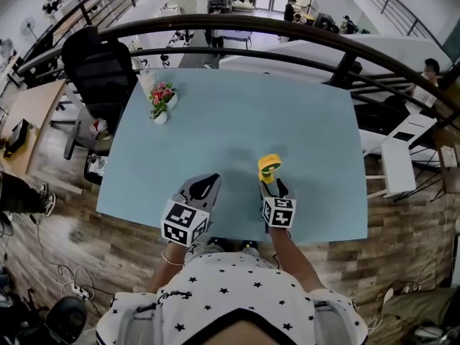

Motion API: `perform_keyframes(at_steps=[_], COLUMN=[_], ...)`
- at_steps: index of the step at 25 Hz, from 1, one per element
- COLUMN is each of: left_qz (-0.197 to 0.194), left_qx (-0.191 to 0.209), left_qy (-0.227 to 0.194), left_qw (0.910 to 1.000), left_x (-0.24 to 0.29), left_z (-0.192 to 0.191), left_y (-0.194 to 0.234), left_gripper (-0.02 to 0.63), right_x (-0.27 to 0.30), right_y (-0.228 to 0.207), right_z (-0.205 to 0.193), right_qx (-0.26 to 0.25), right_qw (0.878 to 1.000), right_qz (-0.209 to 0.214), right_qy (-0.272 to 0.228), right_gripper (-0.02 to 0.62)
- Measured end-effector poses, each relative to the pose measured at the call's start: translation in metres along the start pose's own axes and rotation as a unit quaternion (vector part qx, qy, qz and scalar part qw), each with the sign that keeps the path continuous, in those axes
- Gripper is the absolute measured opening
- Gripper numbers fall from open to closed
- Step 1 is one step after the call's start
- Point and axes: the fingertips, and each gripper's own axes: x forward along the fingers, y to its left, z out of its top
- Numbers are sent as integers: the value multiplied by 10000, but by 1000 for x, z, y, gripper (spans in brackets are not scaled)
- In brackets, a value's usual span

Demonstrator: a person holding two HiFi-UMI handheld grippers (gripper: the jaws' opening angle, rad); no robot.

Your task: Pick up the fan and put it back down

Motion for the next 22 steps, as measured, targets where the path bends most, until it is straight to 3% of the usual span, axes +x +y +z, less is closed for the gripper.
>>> perform_keyframes(at_steps=[7, 12, 17, 22], left_qz=[-273, -455, -615, -771], left_qx=[47, 105, 169, 253], left_qy=[20, 11, -9, -46], left_qw=[9996, 9989, 9980, 9967], left_x=[9, 17, 24, 30], left_z=[-2, 0, 3, 7], left_y=[-16, -25, -36, -47], left_gripper=[29, 29, 29, 29], right_x=[-34, -60, -91, -118], right_y=[-11, -19, -29, -28], right_z=[-3, 9, 36, 64], right_qx=[495, 750, 887, 659], right_qw=[9986, 9958, 9893, 9848], right_qz=[-39, -81, -103, 13], right_qy=[-180, -524, -1156, -1610], right_gripper=[203, 129, 12, -2])
